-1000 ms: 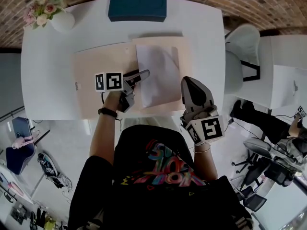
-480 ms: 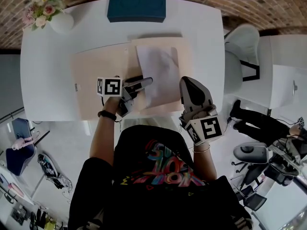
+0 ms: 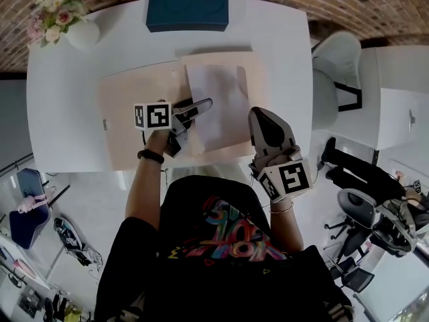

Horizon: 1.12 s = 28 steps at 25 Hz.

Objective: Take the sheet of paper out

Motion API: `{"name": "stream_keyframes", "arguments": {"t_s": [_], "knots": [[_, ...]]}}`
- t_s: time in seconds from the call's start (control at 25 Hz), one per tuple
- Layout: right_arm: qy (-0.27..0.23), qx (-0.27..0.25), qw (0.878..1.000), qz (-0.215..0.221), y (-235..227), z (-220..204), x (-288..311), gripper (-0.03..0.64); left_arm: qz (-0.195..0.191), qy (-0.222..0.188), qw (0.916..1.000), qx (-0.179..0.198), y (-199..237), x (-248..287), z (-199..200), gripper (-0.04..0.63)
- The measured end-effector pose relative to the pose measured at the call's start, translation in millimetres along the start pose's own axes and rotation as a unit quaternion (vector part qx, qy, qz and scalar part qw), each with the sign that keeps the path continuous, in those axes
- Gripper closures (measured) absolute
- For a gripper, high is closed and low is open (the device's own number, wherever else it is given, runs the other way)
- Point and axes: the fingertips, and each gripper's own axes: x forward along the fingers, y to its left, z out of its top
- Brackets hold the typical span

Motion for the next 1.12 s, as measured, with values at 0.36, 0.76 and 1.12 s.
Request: {"name": "stream_keyframes", "arguments": {"t_s": [0.36, 0.76, 1.12], "knots": [[-0.003, 0.006, 1.0, -0.007, -4, 1, 0, 0.598, 0.051, 0.019, 0.9977, 0.039, 11, 4, -5, 0.551], [0.012, -0.003, 1.0, 0.001, -7, -8, -3, 0.598, 0.055, 0.018, 0.9976, 0.037, 12, 4, -6, 0.572], [0.02, -0.014, 1.0, 0.013, -2, -9, -3, 0.598, 0.056, 0.002, 0.9978, 0.033, 12, -12, -9, 0.572]]}}
